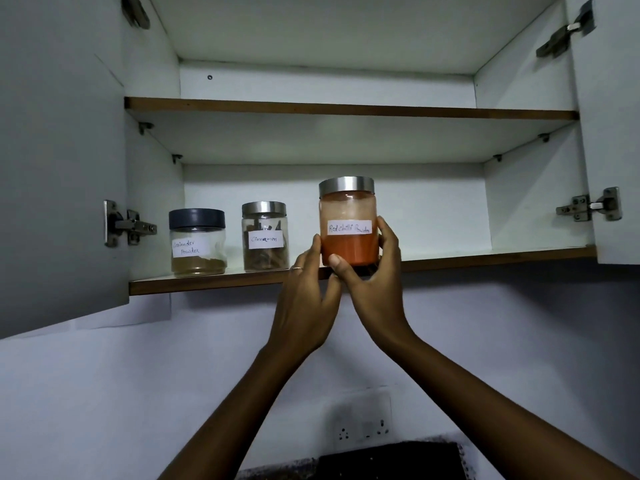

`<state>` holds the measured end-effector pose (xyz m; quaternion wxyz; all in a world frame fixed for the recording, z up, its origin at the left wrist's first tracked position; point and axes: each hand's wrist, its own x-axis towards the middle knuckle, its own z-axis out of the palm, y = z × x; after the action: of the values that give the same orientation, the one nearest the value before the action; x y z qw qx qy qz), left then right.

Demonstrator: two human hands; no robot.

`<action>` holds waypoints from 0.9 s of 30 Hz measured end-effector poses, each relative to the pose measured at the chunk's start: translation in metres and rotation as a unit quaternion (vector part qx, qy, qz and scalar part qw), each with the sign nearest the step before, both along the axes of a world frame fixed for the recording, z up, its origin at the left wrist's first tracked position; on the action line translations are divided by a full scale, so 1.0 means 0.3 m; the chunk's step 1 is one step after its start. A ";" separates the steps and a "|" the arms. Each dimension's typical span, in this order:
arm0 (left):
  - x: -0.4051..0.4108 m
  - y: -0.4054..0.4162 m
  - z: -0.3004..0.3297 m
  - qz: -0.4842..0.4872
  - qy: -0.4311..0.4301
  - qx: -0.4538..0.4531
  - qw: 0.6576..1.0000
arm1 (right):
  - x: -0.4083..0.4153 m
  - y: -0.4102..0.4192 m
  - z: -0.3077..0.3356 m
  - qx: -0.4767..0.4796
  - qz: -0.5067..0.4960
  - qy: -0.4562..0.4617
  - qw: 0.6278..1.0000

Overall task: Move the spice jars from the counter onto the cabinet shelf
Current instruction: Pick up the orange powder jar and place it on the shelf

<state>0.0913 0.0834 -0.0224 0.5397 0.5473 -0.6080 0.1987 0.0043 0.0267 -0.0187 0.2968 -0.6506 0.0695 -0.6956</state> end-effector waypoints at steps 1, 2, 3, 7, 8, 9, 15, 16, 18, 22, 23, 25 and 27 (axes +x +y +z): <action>0.019 -0.008 0.011 0.010 0.000 0.009 1.000 | 0.024 -0.011 0.012 -0.001 -0.007 0.003 1.000; 0.037 -0.015 0.020 0.021 -0.002 0.022 1.000 | 0.047 -0.024 0.023 -0.002 -0.017 0.008 1.000; 0.055 -0.023 0.030 0.034 -0.009 0.036 0.999 | 0.069 -0.037 0.032 -0.004 -0.027 0.013 1.000; 0.108 -0.063 0.050 0.076 -0.035 0.079 0.993 | 0.142 -0.092 0.044 -0.002 -0.054 0.036 0.998; 0.121 -0.075 0.049 0.080 -0.038 0.090 0.992 | 0.156 -0.105 0.041 0.004 -0.058 0.044 0.997; 0.131 -0.087 0.046 0.084 -0.043 0.100 0.991 | 0.166 -0.118 0.036 0.010 -0.064 0.052 0.997; 0.174 -0.157 0.012 0.145 -0.092 0.077 0.982 | 0.182 -0.189 0.008 0.029 -0.199 0.125 0.972; 0.174 -0.168 0.007 0.158 -0.098 0.069 0.980 | 0.184 -0.197 0.008 0.037 -0.211 0.132 0.968; 0.170 -0.189 -0.001 0.190 -0.109 0.054 0.974 | 0.186 -0.207 0.018 0.052 -0.226 0.147 0.962; 0.162 -0.218 -0.010 0.264 -0.138 0.051 0.953 | 0.184 -0.218 0.054 0.088 -0.213 0.176 0.957; 0.161 -0.224 -0.013 0.282 -0.146 0.053 0.947 | 0.183 -0.220 0.060 0.097 -0.210 0.187 0.955; 0.157 -0.232 -0.019 0.307 -0.153 0.049 0.938 | 0.185 -0.222 0.071 0.116 -0.211 0.205 0.949; 0.153 -0.237 -0.022 0.319 -0.152 0.043 0.934 | 0.186 -0.221 0.077 0.130 -0.209 0.215 0.945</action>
<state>0.1371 0.0123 -0.0291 0.3246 0.6986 -0.4840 0.4152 0.0601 -0.0395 0.0045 0.2052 -0.7114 0.3560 -0.5701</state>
